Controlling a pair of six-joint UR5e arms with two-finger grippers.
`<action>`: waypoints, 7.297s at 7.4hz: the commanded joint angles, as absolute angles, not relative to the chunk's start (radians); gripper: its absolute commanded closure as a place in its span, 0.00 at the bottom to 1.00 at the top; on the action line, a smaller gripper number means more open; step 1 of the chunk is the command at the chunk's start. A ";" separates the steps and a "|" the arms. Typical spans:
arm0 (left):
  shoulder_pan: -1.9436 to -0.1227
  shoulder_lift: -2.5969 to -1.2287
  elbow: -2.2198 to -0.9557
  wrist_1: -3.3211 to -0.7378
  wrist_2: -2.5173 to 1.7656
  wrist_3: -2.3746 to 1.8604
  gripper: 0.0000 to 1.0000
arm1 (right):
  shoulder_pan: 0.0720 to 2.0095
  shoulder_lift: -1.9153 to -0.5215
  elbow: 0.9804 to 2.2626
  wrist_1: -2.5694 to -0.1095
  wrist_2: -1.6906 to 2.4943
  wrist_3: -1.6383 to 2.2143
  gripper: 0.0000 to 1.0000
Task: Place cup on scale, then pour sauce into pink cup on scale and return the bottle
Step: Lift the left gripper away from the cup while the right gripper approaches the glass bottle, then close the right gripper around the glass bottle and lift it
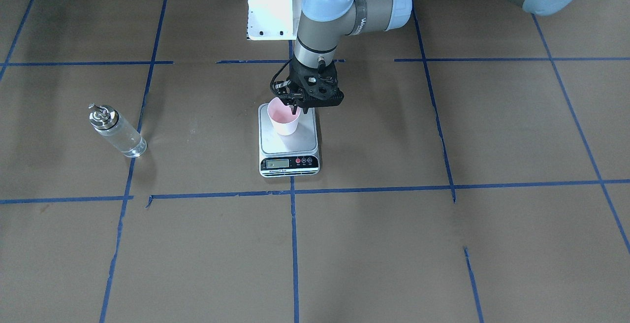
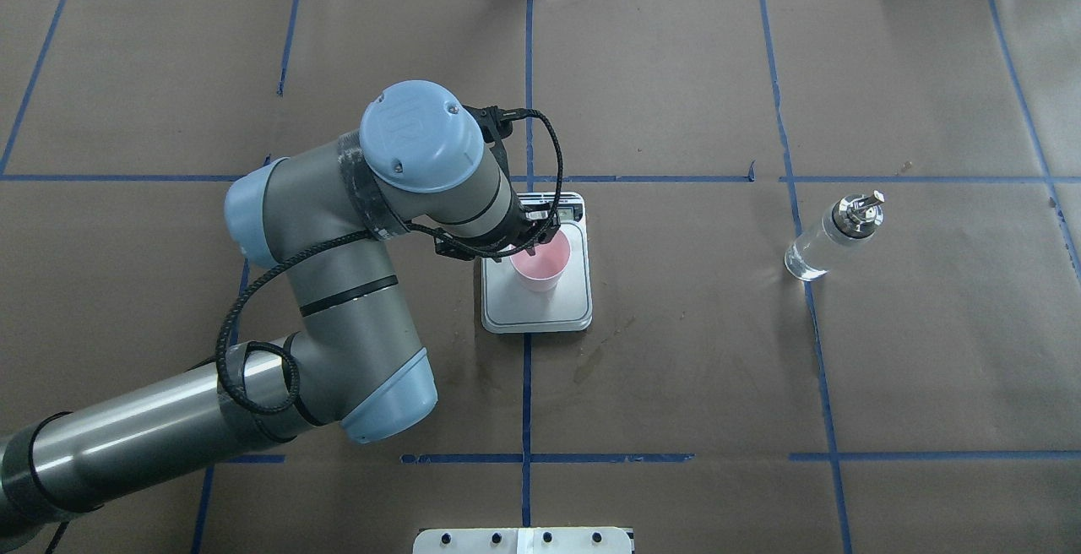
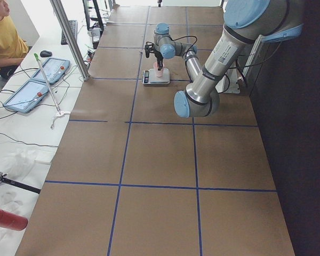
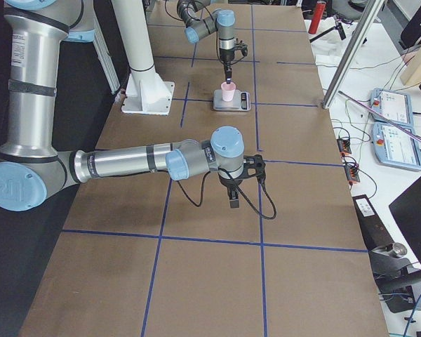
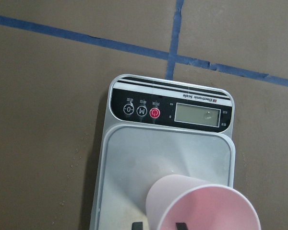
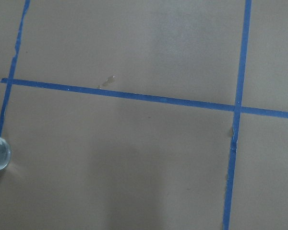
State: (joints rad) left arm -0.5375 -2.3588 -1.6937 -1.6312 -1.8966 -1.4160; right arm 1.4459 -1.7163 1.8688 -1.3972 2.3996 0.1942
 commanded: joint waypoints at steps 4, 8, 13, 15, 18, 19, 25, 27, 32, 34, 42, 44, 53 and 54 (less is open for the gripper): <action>-0.721 -2.145 -2.098 -1.490 -1.904 -1.186 0.35 | 1.239 -1.712 1.881 -0.948 2.444 0.719 0.00; -0.730 -2.134 -2.102 -1.491 -1.899 -1.183 0.35 | 1.036 -1.757 2.037 -0.787 2.352 0.991 0.00; -0.830 -2.073 -2.103 -1.491 -1.902 -0.976 0.27 | 0.406 -1.862 2.086 -0.658 1.492 1.195 0.00; -0.873 -2.031 -2.103 -1.491 -1.901 -0.890 0.24 | 0.266 -1.870 2.069 -0.663 1.196 1.271 0.00; -0.910 -1.951 -2.106 -1.499 -1.904 -0.746 0.16 | 0.203 -1.861 2.001 -0.655 0.877 1.363 0.00; -0.910 -1.951 -2.108 -1.499 -1.905 -0.747 0.16 | 0.183 -1.859 1.996 -0.657 0.788 1.380 0.00; -0.908 -1.950 -2.125 -1.496 -1.907 -0.753 0.00 | 0.153 -1.749 1.841 -0.655 0.572 1.349 0.00; -0.908 -1.948 -2.122 -1.496 -1.905 -0.753 0.00 | 0.153 -1.724 1.789 -0.652 0.542 1.293 0.01; -0.908 -1.948 -2.126 -1.496 -1.902 -0.753 0.00 | 0.161 -1.686 1.720 -0.649 0.541 1.282 0.00; -0.908 -1.948 -2.125 -1.496 -1.899 -0.753 0.00 | 0.175 -1.686 1.703 -0.650 0.545 1.282 0.00; -0.908 -1.948 -2.120 -1.496 -1.896 -0.753 0.00 | 0.242 -1.605 1.632 -0.649 0.569 1.262 0.00; -0.908 -1.950 -2.123 -1.496 -1.896 -0.753 0.00 | 0.244 -1.597 1.606 -0.597 0.569 1.261 0.01; -0.907 -1.948 -2.111 -1.491 -1.896 -0.753 0.00 | 0.245 -1.575 1.571 -0.529 0.545 1.232 0.34; -0.907 -1.948 -2.111 -1.490 -1.894 -0.755 0.00 | 0.247 -1.575 1.578 -0.529 0.528 1.200 0.71</action>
State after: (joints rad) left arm -0.9071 -1.9482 -2.1133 -1.4908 -1.8957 -0.7536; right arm 0.2460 -1.5761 1.5722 -0.5292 0.5443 1.2271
